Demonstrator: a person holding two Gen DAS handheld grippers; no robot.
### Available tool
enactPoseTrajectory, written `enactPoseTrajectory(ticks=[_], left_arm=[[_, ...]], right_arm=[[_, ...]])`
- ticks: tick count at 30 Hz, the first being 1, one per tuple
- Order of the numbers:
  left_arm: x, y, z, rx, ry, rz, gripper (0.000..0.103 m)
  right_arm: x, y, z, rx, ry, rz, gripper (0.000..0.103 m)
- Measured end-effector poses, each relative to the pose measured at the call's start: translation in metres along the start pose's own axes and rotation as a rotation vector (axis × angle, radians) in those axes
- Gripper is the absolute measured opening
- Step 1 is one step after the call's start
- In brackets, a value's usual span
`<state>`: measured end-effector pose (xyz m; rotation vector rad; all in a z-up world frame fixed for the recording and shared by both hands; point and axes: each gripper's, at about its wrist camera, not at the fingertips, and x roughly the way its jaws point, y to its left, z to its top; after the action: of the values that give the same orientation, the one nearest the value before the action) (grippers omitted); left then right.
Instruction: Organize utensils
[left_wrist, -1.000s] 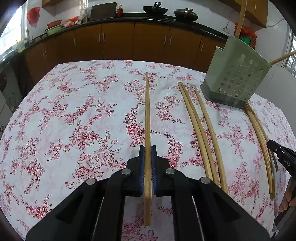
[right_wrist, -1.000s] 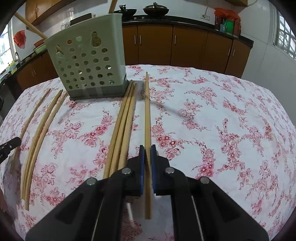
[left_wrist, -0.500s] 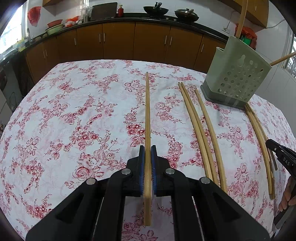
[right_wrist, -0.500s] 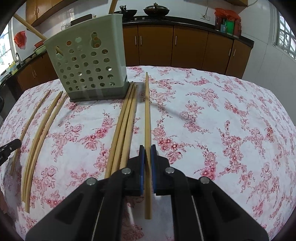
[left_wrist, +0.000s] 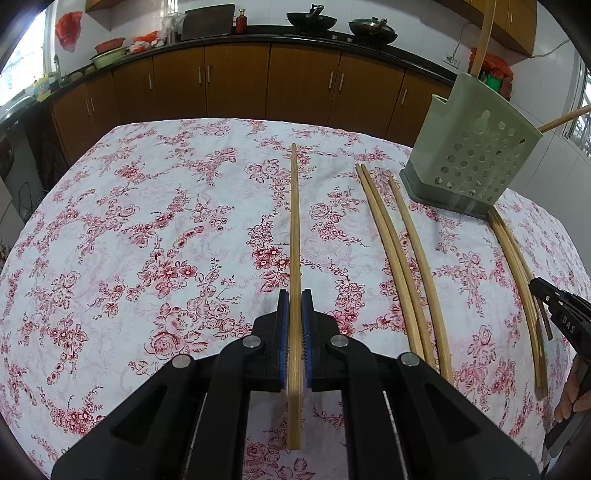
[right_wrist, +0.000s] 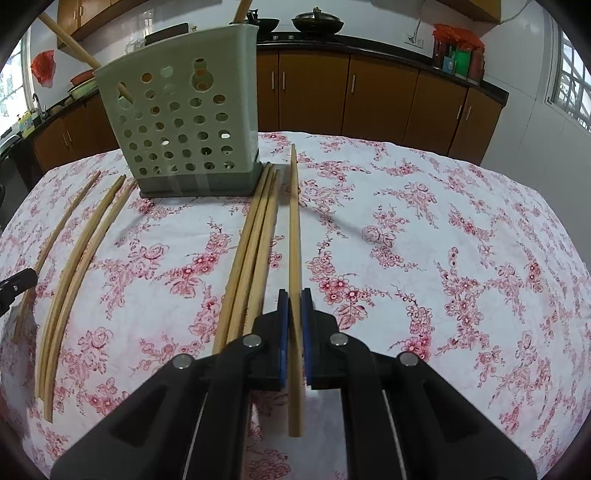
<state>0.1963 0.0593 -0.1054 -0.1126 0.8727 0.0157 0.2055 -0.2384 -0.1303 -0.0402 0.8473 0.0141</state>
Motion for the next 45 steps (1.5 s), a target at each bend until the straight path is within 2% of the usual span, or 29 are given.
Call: enactPoseTrajectory(ticks=[29, 45], left_arm=[[0.001, -0.002, 0.0, -0.007, -0.006, 0.002, 0.008], [0.0, -0.005, -0.005, -0.007, -0.007, 0.005, 0.008]], right_arm=[[-0.014, 0.013, -0.018, -0.047, -0.001, -0.038, 0.008], [-0.043, 0.009, -0.039, -0.02, -0.013, -0.027, 0.008]])
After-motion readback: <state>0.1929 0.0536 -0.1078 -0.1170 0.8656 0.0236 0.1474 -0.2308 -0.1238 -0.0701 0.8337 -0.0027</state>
